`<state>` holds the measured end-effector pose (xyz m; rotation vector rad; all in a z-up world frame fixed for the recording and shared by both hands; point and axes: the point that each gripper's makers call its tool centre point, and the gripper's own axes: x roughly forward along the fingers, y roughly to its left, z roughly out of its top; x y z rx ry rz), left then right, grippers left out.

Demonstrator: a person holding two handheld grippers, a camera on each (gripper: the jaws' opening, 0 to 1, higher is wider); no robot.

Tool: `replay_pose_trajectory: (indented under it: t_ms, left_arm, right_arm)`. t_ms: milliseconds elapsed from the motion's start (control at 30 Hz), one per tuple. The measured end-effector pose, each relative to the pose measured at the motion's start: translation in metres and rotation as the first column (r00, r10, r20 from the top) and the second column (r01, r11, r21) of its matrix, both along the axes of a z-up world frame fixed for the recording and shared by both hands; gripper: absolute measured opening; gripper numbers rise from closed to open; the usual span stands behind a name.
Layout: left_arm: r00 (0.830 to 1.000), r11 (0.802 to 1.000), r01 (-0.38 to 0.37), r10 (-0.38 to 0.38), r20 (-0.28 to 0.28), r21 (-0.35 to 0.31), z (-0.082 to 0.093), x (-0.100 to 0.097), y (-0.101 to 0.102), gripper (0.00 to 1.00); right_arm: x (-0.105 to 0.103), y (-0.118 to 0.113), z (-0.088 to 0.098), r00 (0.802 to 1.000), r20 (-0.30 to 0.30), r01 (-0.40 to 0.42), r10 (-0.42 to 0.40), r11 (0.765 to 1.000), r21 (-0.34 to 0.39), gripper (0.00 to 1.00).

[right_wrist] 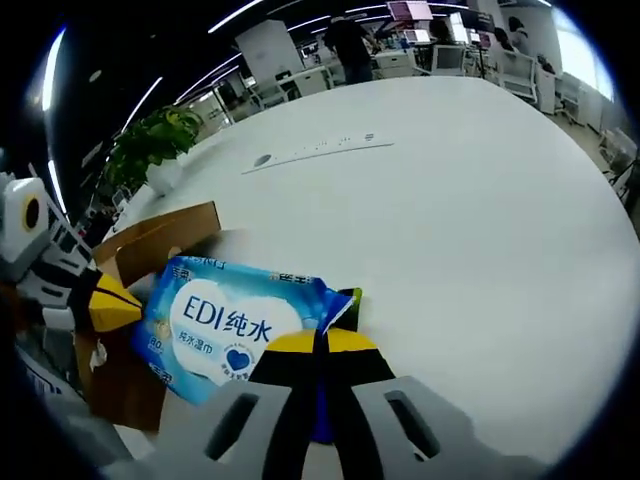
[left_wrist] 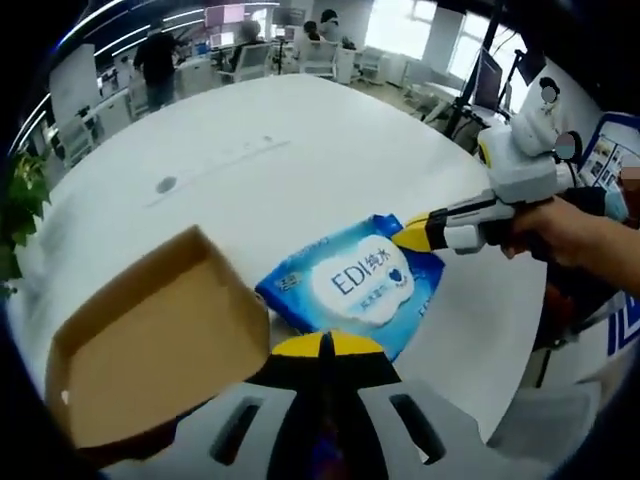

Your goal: Operate the shoe box by opening the lid, removing the specified soft item, and placing it in the target area until the item is outside and the box remains undamaged.

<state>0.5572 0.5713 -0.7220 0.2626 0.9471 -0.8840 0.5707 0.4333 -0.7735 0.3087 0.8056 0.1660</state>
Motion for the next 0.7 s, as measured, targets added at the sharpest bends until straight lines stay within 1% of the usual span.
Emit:
replay_pose_trajectory:
  t_ms: [67,133,367,433,500,567,700]
  left_arm:
    - [1.0,1.0,0.008,-0.008,0.005,0.0,0.002,0.0,0.0,0.0]
    - [1.0,1.0,0.015,-0.015,0.015,0.001,0.004,-0.001,0.001,0.0]
    - [1.0,1.0,0.005,-0.004,0.024,-0.025,0.015,-0.004,0.008,0.0]
    - [1.0,0.999,-0.005,0.006,0.026,-0.036,0.019,-0.003,0.011,0.01]
    - [0.999,0.999,-0.012,0.013,0.03,-0.041,0.023,-0.003,0.016,0.01]
    - [0.999,0.999,-0.018,0.019,0.036,-0.043,0.026,-0.002,0.021,0.02]
    - [0.998,0.999,-0.031,0.034,0.053,-0.043,0.031,-0.001,0.034,0.03]
  right_arm:
    - [0.0,0.0,-0.001,1.0,-0.011,-0.001,0.001,1.0,-0.015,0.0]
    - [0.0,0.0,0.0,1.0,-0.009,0.002,-0.002,1.0,-0.015,0.0]
    - [-0.006,-0.003,0.0,0.999,-0.03,0.03,-0.03,1.0,0.007,0.0]
    - [-0.006,-0.003,0.001,0.999,-0.024,0.028,-0.027,1.0,0.005,0.01]
    - [-0.006,-0.005,0.004,1.0,-0.014,0.018,-0.019,1.0,-0.023,0.03]
    - [-0.006,-0.007,0.007,1.0,-0.001,0.017,-0.017,0.999,-0.03,0.04]
    - [-0.008,-0.014,0.017,1.0,0.027,0.015,-0.013,0.999,-0.049,0.05]
